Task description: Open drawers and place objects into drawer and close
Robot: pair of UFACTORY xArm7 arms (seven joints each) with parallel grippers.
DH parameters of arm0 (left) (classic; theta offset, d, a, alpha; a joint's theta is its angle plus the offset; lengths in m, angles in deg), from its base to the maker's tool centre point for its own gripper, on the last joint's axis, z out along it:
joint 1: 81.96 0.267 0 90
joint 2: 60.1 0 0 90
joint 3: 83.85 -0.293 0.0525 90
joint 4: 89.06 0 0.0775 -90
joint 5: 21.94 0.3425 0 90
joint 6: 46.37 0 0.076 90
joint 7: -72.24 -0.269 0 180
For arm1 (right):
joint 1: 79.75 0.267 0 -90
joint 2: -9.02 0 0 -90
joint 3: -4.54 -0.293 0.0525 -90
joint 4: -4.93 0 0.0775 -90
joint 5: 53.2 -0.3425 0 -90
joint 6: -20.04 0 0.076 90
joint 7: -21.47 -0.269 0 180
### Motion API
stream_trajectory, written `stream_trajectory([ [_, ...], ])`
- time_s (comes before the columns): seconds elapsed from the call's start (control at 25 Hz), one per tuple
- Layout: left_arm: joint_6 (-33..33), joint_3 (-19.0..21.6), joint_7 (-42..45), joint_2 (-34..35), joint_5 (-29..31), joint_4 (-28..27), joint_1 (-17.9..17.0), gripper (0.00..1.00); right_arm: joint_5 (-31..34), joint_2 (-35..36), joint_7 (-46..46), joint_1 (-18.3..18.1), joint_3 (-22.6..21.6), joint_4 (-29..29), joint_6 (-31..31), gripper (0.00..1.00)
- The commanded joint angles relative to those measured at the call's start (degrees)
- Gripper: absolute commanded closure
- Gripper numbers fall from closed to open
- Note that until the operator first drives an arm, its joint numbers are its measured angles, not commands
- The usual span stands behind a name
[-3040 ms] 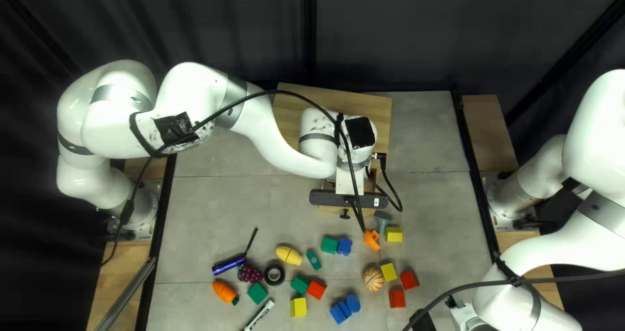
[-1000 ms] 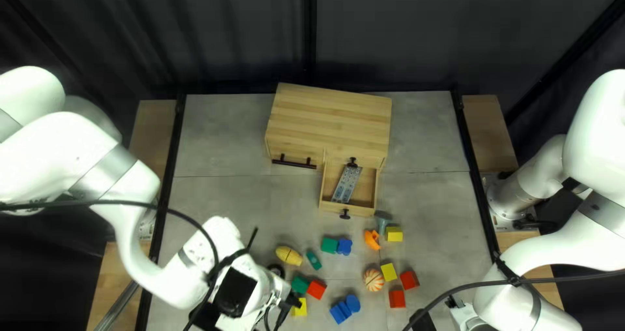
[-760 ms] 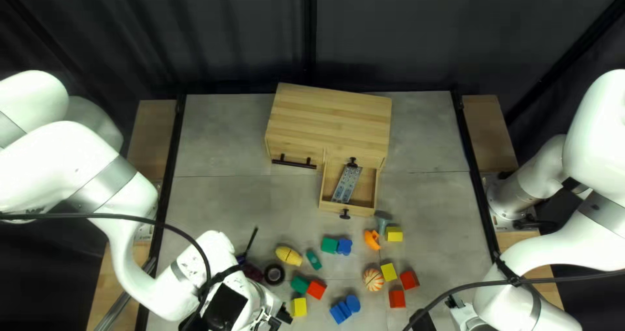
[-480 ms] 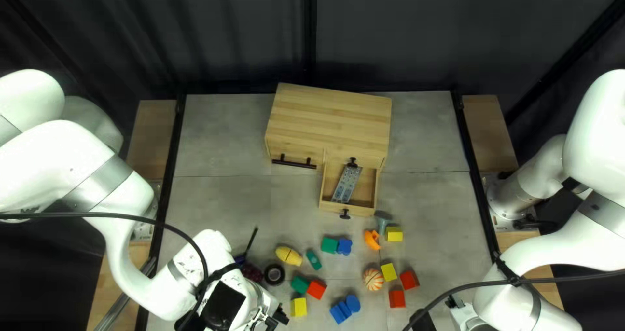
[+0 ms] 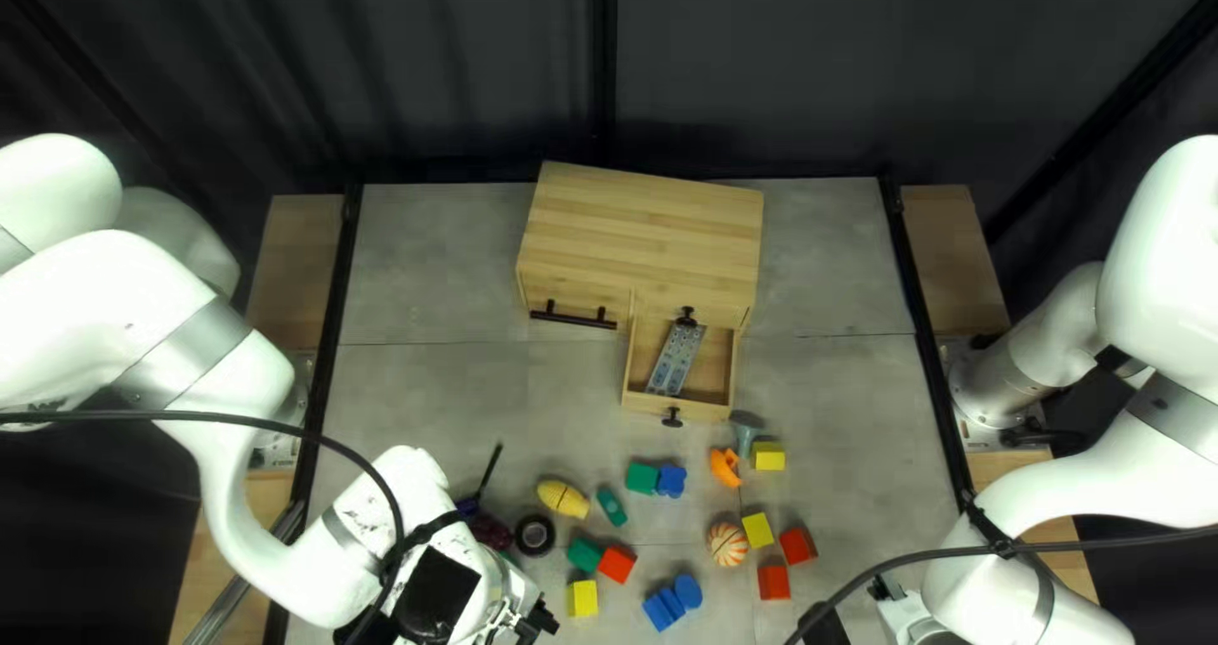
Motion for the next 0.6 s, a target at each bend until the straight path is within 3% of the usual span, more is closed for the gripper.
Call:
stream_trajectory([
  [0.04,0.79,0.17,-2.04,0.69,-1.78,0.45,-0.03,0.0,0.0,0.0,0.0,0.0,0.0,0.0,0.0,0.0],
  [0.6,3.75,-1.34,-12.85,5.37,-8.87,5.2,1.14,0.0,0.0,0.0,0.0,0.0,0.0,0.0,0.0,0.0],
])
